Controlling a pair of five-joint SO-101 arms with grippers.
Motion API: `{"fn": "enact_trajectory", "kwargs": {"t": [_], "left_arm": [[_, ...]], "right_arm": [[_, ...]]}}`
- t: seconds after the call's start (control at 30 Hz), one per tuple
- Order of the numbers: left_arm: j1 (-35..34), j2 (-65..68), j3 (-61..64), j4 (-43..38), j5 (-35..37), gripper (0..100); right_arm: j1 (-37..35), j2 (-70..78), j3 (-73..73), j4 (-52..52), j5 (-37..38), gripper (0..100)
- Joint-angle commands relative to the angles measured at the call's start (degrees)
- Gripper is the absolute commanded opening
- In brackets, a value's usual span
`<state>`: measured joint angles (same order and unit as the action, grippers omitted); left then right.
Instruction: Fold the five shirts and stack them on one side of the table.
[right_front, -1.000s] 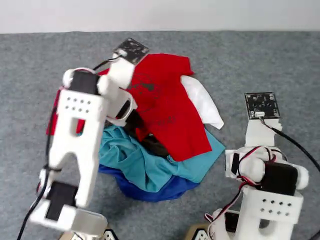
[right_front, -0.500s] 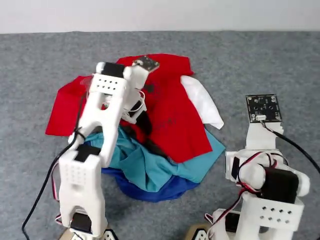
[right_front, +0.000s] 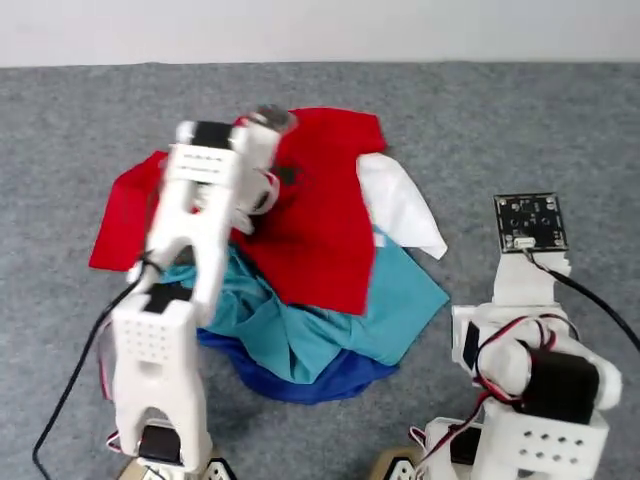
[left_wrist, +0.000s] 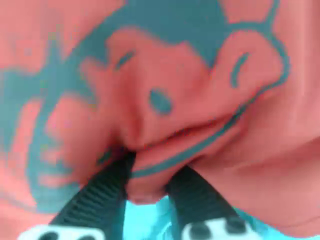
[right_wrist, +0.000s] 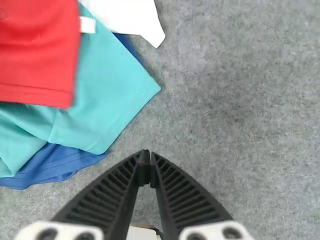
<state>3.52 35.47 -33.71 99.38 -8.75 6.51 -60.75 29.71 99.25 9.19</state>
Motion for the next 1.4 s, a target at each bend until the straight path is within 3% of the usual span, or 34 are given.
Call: {"fn": "enact_trajectory", "kwargs": {"t": [0.0, 0.33, 0.7, 0.9, 1.07, 1.23, 1.37], "left_arm": [[-7.56, -13.54, -1.01, 1.05, 1.67, 0], [-31.65, -32.26, -1.19, 1.05, 0.88, 0], [-55.12, -36.13, -1.19, -0.35, -9.67, 0], [-56.18, -36.13, -1.10, 0.35, -10.29, 4], [-56.44, -37.89, -1.01, 1.14, -10.02, 33], [-53.01, -42.55, -0.31, 1.14, -14.95, 34], [-45.36, -48.44, 4.26, 1.14, -15.82, 34]], "right_arm": [[0.22, -1.71, -3.16, 0.48, 0.18, 0.9], [0.04, -1.63, -3.16, 0.31, 0.18, 0.9], [-0.04, -1.54, -3.16, 0.40, 0.18, 0.9], [-0.04, -1.54, -3.16, 0.40, 0.18, 0.9], [-0.13, -1.89, -3.16, 0.48, 0.18, 0.9], [-0.13, -1.89, -3.25, 0.48, 0.18, 0.9], [-0.13, -1.89, -3.34, 0.48, 0.18, 0.9]]}}
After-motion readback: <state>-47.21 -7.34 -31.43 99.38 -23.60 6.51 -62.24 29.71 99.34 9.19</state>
